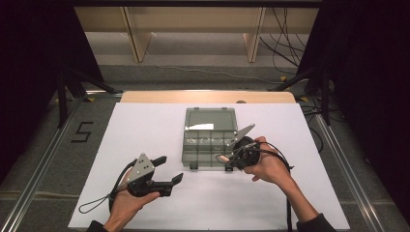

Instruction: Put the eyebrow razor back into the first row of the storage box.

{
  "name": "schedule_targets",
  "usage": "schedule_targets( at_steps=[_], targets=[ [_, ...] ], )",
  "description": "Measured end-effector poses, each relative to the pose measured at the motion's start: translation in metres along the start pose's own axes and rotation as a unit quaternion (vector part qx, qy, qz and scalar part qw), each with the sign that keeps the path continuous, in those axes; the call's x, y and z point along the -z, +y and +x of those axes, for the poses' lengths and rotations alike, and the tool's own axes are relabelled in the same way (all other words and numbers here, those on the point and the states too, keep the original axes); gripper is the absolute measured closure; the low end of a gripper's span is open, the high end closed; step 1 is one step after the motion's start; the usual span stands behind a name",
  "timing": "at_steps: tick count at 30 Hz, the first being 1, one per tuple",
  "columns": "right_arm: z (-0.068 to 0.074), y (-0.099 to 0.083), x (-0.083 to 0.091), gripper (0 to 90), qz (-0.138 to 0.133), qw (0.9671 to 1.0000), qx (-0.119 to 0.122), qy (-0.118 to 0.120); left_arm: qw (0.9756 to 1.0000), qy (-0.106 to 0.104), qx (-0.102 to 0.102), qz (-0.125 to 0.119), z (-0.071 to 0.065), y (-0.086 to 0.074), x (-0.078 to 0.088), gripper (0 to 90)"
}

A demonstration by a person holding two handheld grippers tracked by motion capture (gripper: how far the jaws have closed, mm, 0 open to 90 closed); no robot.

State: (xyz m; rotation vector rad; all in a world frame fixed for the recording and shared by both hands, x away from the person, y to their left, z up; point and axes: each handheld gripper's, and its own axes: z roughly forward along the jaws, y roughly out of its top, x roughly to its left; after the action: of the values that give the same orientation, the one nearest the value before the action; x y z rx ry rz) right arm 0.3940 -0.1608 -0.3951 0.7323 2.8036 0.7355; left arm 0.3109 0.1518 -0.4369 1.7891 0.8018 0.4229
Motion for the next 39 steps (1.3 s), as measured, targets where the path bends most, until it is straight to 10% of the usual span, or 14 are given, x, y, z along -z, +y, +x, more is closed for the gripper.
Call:
schedule_targets(
  at_steps=[39],
  targets=[
    [-0.047,0.038,-0.015,82.7,-0.041,0.9987,-0.002,-0.030,1.0000,0.005,-0.002,-0.001,0.003,0.001,0.000,18.8]
  ],
)
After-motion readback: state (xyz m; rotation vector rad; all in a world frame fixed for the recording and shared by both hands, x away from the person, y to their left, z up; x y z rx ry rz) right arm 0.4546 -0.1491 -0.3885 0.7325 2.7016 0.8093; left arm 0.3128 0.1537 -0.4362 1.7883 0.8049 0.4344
